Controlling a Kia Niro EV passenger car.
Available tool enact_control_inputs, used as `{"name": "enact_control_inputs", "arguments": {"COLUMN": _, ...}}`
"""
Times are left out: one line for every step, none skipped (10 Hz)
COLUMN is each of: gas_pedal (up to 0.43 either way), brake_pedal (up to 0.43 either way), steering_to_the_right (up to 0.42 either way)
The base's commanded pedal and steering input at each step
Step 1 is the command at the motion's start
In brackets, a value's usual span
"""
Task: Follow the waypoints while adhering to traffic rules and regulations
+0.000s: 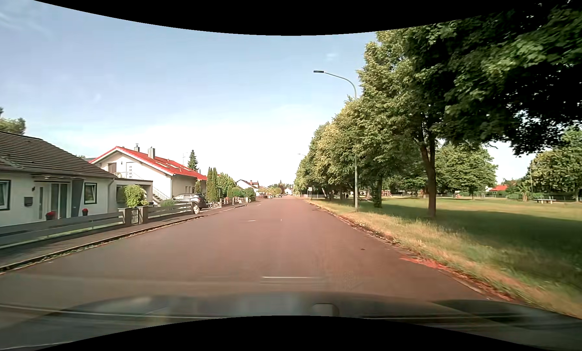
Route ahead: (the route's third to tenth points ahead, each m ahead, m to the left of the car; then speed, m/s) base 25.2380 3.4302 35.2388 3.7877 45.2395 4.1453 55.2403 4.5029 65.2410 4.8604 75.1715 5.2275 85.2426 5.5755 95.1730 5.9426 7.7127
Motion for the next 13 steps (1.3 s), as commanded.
{"name": "enact_control_inputs", "arguments": {"gas_pedal": 0.157, "brake_pedal": 0.0, "steering_to_the_right": 0.0}}
{"name": "enact_control_inputs", "arguments": {"gas_pedal": 0.157, "brake_pedal": 0.0, "steering_to_the_right": -0.001}}
{"name": "enact_control_inputs", "arguments": {"gas_pedal": 0.157, "brake_pedal": 0.0, "steering_to_the_right": -0.001}}
{"name": "enact_control_inputs", "arguments": {"gas_pedal": 0.157, "brake_pedal": 0.0, "steering_to_the_right": 0.0}}
{"name": "enact_control_inputs", "arguments": {"gas_pedal": 0.157, "brake_pedal": 0.0, "steering_to_the_right": -0.001}}
{"name": "enact_control_inputs", "arguments": {"gas_pedal": 0.157, "brake_pedal": 0.0, "steering_to_the_right": -0.001}}
{"name": "enact_control_inputs", "arguments": {"gas_pedal": 0.157, "brake_pedal": 0.0, "steering_to_the_right": -0.001}}
{"name": "enact_control_inputs", "arguments": {"gas_pedal": 0.157, "brake_pedal": 0.0, "steering_to_the_right": -0.002}}
{"name": "enact_control_inputs", "arguments": {"gas_pedal": 0.157, "brake_pedal": 0.0, "steering_to_the_right": -0.006}}
{"name": "enact_control_inputs", "arguments": {"gas_pedal": 0.157, "brake_pedal": 0.0, "steering_to_the_right": -0.012}}
{"name": "enact_control_inputs", "arguments": {"gas_pedal": 0.157, "brake_pedal": 0.0, "steering_to_the_right": -0.017}}
{"name": "enact_control_inputs", "arguments": {"gas_pedal": 0.157, "brake_pedal": 0.0, "steering_to_the_right": -0.02}}
{"name": "enact_control_inputs", "arguments": {"gas_pedal": 0.157, "brake_pedal": 0.0, "steering_to_the_right": -0.02}}
